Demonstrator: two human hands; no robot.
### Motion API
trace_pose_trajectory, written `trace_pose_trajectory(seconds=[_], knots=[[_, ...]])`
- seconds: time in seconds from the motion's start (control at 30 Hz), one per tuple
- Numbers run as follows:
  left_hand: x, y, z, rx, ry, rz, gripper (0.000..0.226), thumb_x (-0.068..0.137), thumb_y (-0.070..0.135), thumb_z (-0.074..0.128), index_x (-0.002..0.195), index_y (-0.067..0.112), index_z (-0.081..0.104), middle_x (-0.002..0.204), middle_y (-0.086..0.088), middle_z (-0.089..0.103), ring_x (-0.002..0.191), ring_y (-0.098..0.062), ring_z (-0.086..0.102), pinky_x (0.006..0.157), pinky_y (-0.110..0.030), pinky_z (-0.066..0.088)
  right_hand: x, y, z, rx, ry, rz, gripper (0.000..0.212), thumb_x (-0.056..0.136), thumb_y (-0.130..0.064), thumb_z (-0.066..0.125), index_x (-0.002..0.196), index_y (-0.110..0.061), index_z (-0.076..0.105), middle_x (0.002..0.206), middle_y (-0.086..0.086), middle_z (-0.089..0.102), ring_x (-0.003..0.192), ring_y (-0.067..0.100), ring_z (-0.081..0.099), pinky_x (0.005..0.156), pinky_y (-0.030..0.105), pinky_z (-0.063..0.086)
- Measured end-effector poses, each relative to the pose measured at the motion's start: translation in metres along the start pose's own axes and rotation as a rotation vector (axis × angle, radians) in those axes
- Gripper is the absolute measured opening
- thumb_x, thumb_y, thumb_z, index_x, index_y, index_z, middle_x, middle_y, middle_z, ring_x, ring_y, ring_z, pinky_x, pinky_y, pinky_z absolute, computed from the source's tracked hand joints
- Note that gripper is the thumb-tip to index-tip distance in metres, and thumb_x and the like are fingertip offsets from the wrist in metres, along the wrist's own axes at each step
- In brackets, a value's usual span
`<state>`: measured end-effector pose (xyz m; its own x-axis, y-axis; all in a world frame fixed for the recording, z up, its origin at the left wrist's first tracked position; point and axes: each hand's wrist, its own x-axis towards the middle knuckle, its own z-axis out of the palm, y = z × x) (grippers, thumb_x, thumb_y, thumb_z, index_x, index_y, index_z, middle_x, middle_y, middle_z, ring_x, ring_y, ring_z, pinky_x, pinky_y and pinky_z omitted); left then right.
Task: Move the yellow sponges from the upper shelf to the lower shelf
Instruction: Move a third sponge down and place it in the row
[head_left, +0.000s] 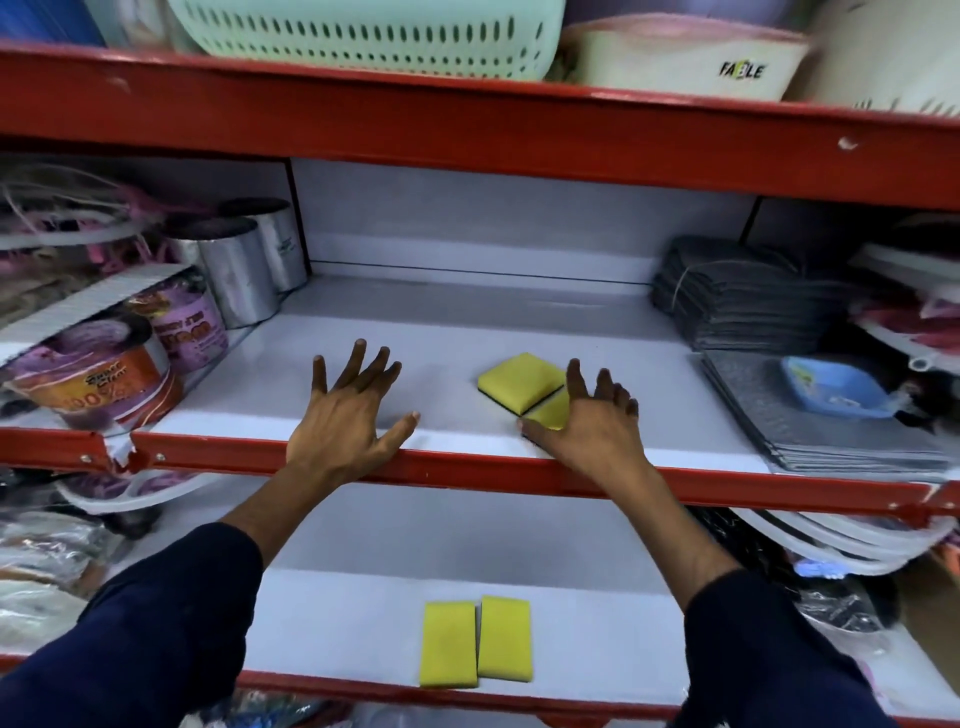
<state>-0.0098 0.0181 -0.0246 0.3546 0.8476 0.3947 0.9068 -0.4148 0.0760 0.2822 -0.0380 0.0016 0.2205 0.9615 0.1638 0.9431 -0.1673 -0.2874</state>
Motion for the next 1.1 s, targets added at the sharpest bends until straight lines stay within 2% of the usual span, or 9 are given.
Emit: trace_pose_trajectory(seconds=[0.1,0.23,0.4,0.53,0.67,0.8,0.9,0.97,1.1], knots=[[0.000,0.001,0.000,-0.002,-0.003,-0.001,0.087,0.087,0.072,0.014,0.155,0.020,0.029,0.167,0.002,0.018,0.156,-0.016,-0.008,0.124,-0.062,-0.005,0.006,0.007,0.003,-0.030,-0.100,-0.029,0.105,0.077,-0.073,0.059,0.153,-0.019,0.012,0.145,0.019,0.039,0.131,0.042,0.035,0.108,0.052,0.035],[0.001,0.002,-0.003,0.021,-0.002,0.017,0.087,0.087,0.071,0.011,0.155,0.020,0.029,0.167,0.004,0.014,0.156,-0.019,-0.010,0.123,-0.064,-0.008,0.004,0.012,0.004,-0.003,0.008,-0.099,0.097,0.078,-0.069,0.061,0.150,-0.017,0.023,0.137,0.015,0.045,0.124,0.039,0.038,0.099,0.049,0.041],[-0.003,0.017,-0.007,0.025,0.040,0.058,0.085,0.090,0.069,0.013,0.155,0.016,0.026,0.167,0.002,0.014,0.156,-0.020,-0.010,0.122,-0.065,-0.009,-0.003,0.023,-0.007,0.038,0.218,-0.290,0.096,0.074,-0.074,0.056,0.149,-0.023,0.028,0.144,0.009,0.040,0.127,0.033,0.039,0.102,0.048,0.041],[-0.001,0.053,-0.005,-0.018,0.075,0.118,0.080,0.093,0.066,0.017,0.156,0.016,0.026,0.167,0.001,0.015,0.157,-0.019,-0.006,0.123,-0.065,-0.005,-0.016,0.033,-0.019,0.028,0.276,-0.498,0.094,0.077,-0.073,0.060,0.151,-0.029,0.023,0.149,0.006,0.037,0.133,0.028,0.035,0.112,0.045,0.034],[0.000,0.075,0.006,-0.037,0.046,0.115,0.081,0.094,0.067,0.013,0.157,0.017,0.022,0.168,0.001,0.012,0.156,-0.018,-0.009,0.123,-0.064,-0.006,-0.032,0.045,-0.023,-0.018,0.296,-0.716,0.096,0.078,-0.074,0.059,0.151,-0.021,0.028,0.151,0.011,0.038,0.137,0.030,0.037,0.116,0.047,0.029],[0.001,0.080,0.014,0.017,0.029,0.094,0.080,0.094,0.066,0.012,0.156,0.016,0.023,0.168,-0.001,0.015,0.156,-0.021,-0.008,0.123,-0.065,-0.004,-0.050,0.064,-0.010,-0.047,0.311,-0.922,0.090,0.079,-0.067,0.063,0.147,-0.014,0.038,0.149,0.016,0.042,0.138,0.033,0.039,0.118,0.052,0.028],[0.001,0.080,0.015,0.031,0.028,0.081,0.079,0.095,0.065,0.014,0.156,0.015,0.024,0.168,-0.002,0.017,0.157,-0.021,-0.007,0.123,-0.065,-0.003,-0.064,0.085,0.019,-0.092,0.266,-1.045,0.086,0.079,-0.063,0.062,0.146,-0.015,0.038,0.150,0.015,0.039,0.139,0.034,0.039,0.120,0.050,0.026],[0.001,0.080,0.016,0.029,0.039,0.072,0.079,0.095,0.064,0.016,0.155,0.014,0.026,0.167,-0.003,0.019,0.157,-0.022,-0.006,0.123,-0.066,-0.002,-0.074,0.097,0.045,-0.101,0.179,-1.064,0.085,0.080,-0.064,0.060,0.147,-0.017,0.037,0.151,0.013,0.036,0.139,0.033,0.038,0.120,0.049,0.024],[0.002,0.081,0.016,0.022,0.045,0.055,0.079,0.094,0.064,0.016,0.154,0.014,0.030,0.166,-0.003,0.023,0.157,-0.023,-0.003,0.122,-0.067,0.000,-0.094,0.114,0.095,-0.111,-0.122,-0.932,0.085,0.085,-0.069,0.051,0.152,-0.023,0.026,0.155,0.009,0.035,0.145,0.027,0.030,0.124,0.048,0.018]])
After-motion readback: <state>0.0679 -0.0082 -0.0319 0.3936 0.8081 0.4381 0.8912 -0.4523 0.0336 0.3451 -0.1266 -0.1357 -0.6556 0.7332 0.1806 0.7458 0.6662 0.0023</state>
